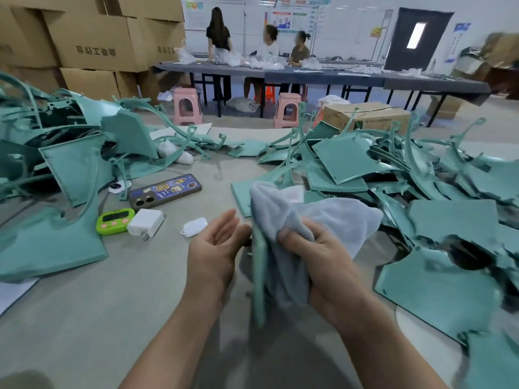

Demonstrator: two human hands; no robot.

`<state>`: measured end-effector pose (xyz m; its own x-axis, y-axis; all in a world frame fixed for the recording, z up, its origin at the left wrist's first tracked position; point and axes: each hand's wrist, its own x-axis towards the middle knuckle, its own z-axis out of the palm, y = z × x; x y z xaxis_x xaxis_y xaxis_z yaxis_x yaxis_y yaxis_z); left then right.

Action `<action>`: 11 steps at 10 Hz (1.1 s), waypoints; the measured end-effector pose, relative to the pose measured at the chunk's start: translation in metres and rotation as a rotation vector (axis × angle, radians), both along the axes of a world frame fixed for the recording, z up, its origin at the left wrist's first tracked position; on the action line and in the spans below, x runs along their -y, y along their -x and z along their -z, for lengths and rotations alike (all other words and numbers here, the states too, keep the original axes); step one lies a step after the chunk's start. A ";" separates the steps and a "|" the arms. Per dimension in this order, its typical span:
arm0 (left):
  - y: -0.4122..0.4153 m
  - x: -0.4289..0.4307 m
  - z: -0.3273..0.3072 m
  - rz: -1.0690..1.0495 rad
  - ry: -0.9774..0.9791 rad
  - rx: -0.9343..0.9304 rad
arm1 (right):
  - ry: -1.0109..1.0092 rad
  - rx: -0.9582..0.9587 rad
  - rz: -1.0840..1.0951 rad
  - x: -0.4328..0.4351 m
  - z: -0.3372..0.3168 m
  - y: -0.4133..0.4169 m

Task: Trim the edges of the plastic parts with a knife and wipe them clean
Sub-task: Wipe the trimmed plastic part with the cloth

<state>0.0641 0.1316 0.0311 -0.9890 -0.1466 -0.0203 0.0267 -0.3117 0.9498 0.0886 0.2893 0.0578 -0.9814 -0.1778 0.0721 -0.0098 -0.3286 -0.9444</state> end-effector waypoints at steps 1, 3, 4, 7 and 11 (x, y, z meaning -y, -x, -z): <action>-0.007 0.027 -0.001 -0.064 -0.722 0.093 | -0.360 -0.337 0.048 0.020 0.011 -0.005; -0.015 0.021 0.008 0.554 -0.681 0.221 | -1.013 -0.431 0.317 0.038 0.018 -0.003; -0.015 0.020 0.003 0.437 -0.686 0.216 | -1.080 -0.475 0.261 0.046 0.019 -0.013; -0.019 0.011 0.001 0.301 -0.638 0.211 | -1.258 -0.517 0.215 0.054 0.011 0.004; -0.023 0.014 0.000 0.470 -0.613 0.007 | -1.340 -0.277 0.674 0.014 -0.038 0.127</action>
